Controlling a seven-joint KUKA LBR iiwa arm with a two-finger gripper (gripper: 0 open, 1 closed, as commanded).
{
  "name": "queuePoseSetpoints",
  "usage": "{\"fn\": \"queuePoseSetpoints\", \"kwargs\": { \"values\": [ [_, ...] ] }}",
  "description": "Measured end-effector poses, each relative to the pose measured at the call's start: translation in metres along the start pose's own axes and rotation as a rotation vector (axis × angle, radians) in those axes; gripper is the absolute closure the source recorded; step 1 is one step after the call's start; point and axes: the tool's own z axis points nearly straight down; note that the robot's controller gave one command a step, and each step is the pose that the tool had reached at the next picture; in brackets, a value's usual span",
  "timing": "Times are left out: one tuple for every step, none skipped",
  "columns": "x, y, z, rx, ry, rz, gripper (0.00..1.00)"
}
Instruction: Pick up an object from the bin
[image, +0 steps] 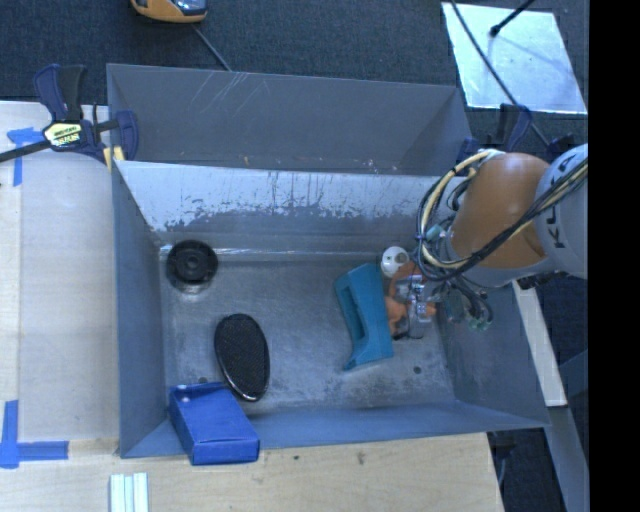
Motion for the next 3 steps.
{"fn": "queuePoseSetpoints", "kwargs": {
  "values": [
    [0.032, 0.025, -0.037, 0.001, 0.000, -0.103, 1.00],
    [0.019, 0.012, -0.088, -0.003, 0.007, -0.103, 1.00],
    [0.043, 0.024, -0.151, -0.001, 0.002, -0.087, 1.00]
  ]
}}
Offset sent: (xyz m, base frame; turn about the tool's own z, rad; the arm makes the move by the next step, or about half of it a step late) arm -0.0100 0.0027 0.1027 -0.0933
